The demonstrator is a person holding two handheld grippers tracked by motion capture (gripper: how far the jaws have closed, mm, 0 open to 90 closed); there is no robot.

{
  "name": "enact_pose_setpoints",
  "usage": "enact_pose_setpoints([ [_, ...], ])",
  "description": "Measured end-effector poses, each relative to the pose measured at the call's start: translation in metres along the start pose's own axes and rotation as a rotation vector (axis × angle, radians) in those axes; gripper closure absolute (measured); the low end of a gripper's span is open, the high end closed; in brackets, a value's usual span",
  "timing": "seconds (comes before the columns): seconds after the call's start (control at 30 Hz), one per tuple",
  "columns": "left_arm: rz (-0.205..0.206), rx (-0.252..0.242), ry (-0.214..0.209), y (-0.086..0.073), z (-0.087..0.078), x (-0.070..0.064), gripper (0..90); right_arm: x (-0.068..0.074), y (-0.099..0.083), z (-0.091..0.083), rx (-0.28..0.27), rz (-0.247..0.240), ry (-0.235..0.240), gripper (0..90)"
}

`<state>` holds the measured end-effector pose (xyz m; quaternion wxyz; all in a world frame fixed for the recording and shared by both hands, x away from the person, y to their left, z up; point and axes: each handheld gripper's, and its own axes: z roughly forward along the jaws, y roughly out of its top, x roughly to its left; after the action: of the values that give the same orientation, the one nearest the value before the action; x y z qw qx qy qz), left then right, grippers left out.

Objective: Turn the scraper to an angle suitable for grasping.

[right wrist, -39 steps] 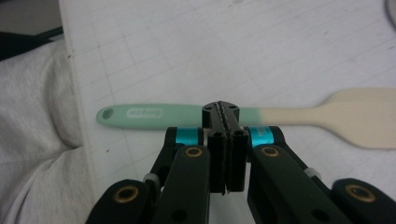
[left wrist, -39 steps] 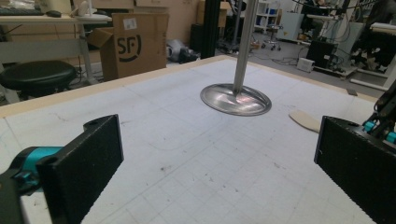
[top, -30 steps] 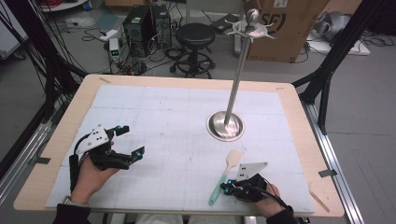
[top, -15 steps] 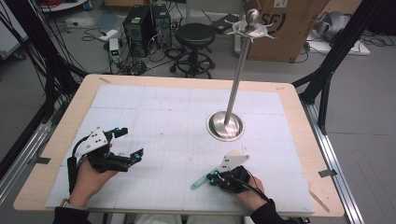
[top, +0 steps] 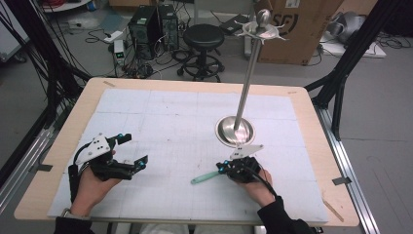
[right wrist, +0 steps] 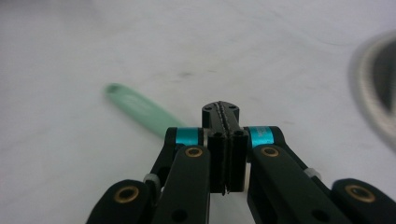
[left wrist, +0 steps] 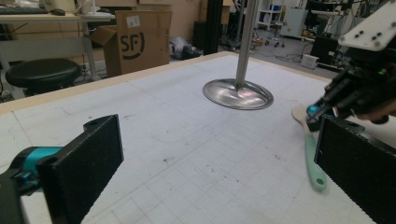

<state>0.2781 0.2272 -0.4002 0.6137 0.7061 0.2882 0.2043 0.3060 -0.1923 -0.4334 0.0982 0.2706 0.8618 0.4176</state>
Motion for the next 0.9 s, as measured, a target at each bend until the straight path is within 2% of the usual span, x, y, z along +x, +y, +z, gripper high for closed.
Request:
enact_pose_setpoints([
  [0.03, -0.002, 0.001, 0.002, -0.001, 0.000, 0.000, 1.7, 0.000, 0.000, 0.000, 0.000, 0.000, 0.000, 90.0],
  [0.07, -0.002, 0.002, 0.003, -0.001, 0.000, 0.000, 1.7, -0.006, -0.001, 0.000, 0.005, 0.018, -0.004, 90.0],
  [0.17, -0.002, 0.005, 0.001, -0.002, -0.001, -0.001, 1.7, -0.018, -0.002, 0.005, 0.032, 0.031, -0.024, 90.0],
  [0.37, -0.009, 0.008, 0.011, -0.004, -0.004, 0.000, 1.7, -0.030, -0.004, 0.009, 0.065, 0.013, -0.054, 90.0],
  [0.47, -0.009, 0.004, 0.013, -0.004, -0.005, 0.000, 1.7, -0.029, -0.005, 0.007, 0.079, -0.003, -0.059, 90.0],
  [0.67, -0.008, -0.001, 0.009, -0.003, -0.005, 0.001, 1.7, -0.021, -0.011, -0.005, 0.120, -0.022, -0.038, 90.0],
  [0.7, -0.008, 0.002, 0.007, -0.003, -0.004, 0.001, 1.7, -0.019, -0.014, -0.009, 0.124, -0.023, -0.022, 90.0],
  [0.9, -0.001, 0.004, 0.004, -0.002, -0.001, 0.000, 1.7, -0.014, -0.024, -0.021, 0.130, -0.005, -0.001, 90.0],
])
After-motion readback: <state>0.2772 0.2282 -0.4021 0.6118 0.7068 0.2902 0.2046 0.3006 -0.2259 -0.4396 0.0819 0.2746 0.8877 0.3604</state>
